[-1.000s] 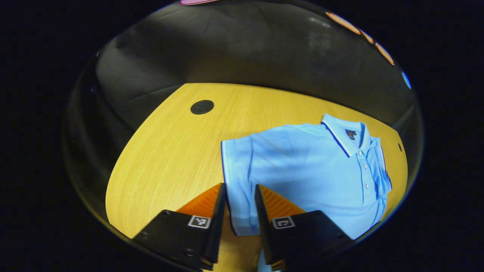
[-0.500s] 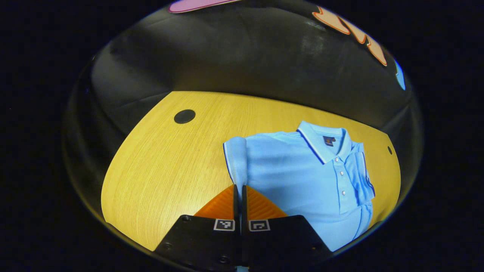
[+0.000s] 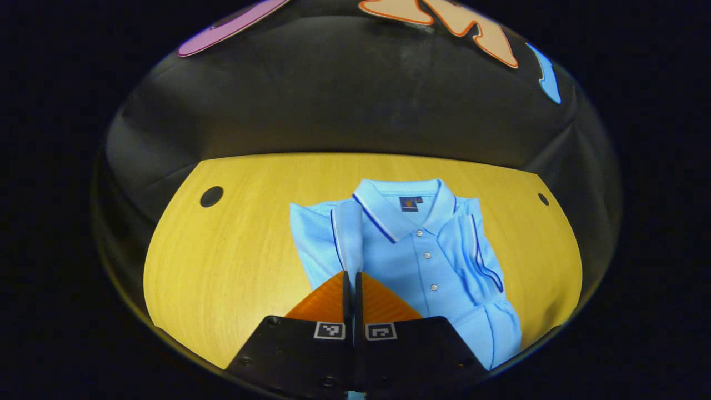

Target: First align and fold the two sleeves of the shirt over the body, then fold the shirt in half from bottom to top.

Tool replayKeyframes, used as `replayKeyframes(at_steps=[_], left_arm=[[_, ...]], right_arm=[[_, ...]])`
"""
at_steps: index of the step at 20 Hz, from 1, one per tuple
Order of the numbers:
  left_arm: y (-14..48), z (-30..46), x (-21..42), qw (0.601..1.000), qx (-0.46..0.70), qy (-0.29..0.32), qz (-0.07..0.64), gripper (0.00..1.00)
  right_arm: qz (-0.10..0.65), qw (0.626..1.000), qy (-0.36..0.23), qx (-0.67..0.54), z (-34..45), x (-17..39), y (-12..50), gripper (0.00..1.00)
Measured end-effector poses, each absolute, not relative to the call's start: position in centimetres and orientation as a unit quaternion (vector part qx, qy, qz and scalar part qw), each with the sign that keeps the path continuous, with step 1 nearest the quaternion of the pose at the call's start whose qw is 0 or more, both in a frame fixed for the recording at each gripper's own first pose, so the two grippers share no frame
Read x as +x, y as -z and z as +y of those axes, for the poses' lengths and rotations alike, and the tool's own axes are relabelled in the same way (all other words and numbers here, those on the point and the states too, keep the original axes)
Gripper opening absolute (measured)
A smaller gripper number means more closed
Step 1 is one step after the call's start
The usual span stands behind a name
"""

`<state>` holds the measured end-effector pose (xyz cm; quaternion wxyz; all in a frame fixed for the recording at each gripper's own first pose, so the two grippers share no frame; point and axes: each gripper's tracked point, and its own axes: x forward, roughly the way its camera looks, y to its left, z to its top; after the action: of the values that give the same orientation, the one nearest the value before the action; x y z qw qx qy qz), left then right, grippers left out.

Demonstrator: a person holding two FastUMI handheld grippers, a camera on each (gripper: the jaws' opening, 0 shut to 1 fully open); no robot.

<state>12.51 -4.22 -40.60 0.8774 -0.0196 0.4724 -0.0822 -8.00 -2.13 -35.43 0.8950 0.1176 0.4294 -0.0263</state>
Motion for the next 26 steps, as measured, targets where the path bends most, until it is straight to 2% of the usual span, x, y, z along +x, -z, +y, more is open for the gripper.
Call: replayKeyframes(at_steps=[5, 9, 10, 11, 14, 19, 23, 26], left_arm=[[42.9, -7.8, 11.5, 0.864, -0.006, 0.091, 0.496, 0.00], [44.4, -9.5, 9.8, 0.847, -0.059, 0.078, 0.522, 0.02], [44.1, -9.8, 9.5, 0.847, -0.079, 0.076, 0.519, 0.24], [43.3, -9.9, 9.0, 0.848, -0.089, 0.078, 0.517, 0.35], [39.9, -8.3, 7.6, 0.865, -0.083, 0.072, 0.490, 0.97], [32.5, -4.2, 2.6, 0.902, -0.075, 0.073, 0.420, 0.96], [31.2, 0.2, -4.4, 0.903, -0.033, 0.062, 0.424, 0.96], [32.0, 1.9, -10.1, 0.891, -0.043, 0.071, 0.446, 0.96]], right_arm=[[0.427, 0.896, 0.032, 0.122, -5.1, -8.2, 35.6, 0.97], [0.422, 0.897, 0.017, 0.132, -6.4, -7.8, 35.5, 0.97], [0.421, 0.897, 0.009, 0.133, -6.4, -7.5, 35.6, 0.97], [0.420, 0.898, -0.002, 0.132, -6.3, -7.2, 35.7, 0.97], [0.417, 0.898, -0.041, 0.133, -5.2, -6.7, 35.6, 0.97], [0.419, 0.893, -0.104, 0.123, -1.7, -8.1, 35.5, 0.98], [0.414, 0.896, -0.123, 0.104, 1.3, -11.0, 34.7, 0.97], [0.426, 0.893, -0.112, 0.088, 2.7, -14.3, 34.8, 0.98]])
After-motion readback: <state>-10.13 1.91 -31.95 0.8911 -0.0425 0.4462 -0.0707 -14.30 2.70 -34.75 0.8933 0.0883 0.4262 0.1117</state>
